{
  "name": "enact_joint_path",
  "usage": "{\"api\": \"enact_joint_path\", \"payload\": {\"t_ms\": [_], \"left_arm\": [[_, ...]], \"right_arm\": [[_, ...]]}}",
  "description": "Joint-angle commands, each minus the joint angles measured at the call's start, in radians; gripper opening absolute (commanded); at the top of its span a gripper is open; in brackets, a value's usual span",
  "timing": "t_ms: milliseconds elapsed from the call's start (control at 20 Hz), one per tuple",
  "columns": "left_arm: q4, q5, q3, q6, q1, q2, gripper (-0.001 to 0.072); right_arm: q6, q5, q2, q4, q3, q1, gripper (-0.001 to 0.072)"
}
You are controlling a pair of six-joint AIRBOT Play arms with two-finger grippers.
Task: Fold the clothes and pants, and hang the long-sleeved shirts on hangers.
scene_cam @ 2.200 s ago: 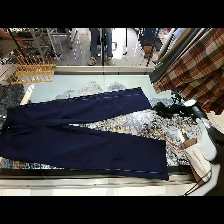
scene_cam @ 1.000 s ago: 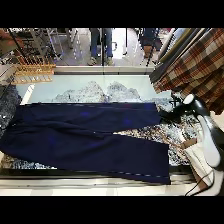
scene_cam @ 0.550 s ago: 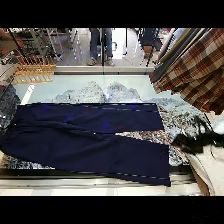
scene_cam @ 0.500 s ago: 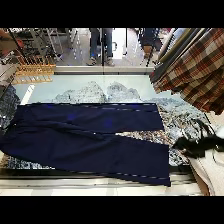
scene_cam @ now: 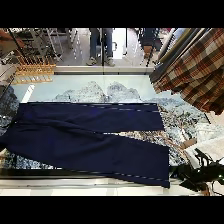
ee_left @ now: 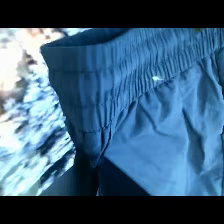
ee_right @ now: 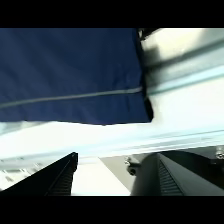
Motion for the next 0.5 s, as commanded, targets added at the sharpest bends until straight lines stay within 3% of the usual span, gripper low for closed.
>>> {"api": "enact_joint_path", "payload": {"t_ms": [0,50,100,350,400,450], "left_arm": [[-0.050,0.019,0.000,0.034,0.000,-0.014,0.0012],[-0.050,0.014,0.000,0.034,0.001,-0.014,0.0012],[-0.050,0.013,0.000,0.033,0.002,-0.014,0.0012],[-0.050,0.007,0.000,0.030,0.002,-0.014,0.0012],[-0.050,0.006,0.000,0.030,0.002,-0.014,0.0012],[-0.050,0.006,0.000,0.030,0.001,-0.014,0.0012]], "right_arm": [[-0.096,-0.072,-0.074,-0.013,-0.049,-0.010,0.0560],[-0.137,-0.100,-0.109,0.004,-0.046,-0.010,0.0497],[-0.163,-0.120,-0.138,0.023,-0.044,-0.009,0.0480],[-0.248,-0.158,-0.267,0.027,-0.048,0.130,0.0462],[-0.246,-0.166,-0.286,0.014,-0.048,0.175,0.0434],[-0.247,-0.166,-0.303,0.004,-0.048,0.220,0.0325]]}}
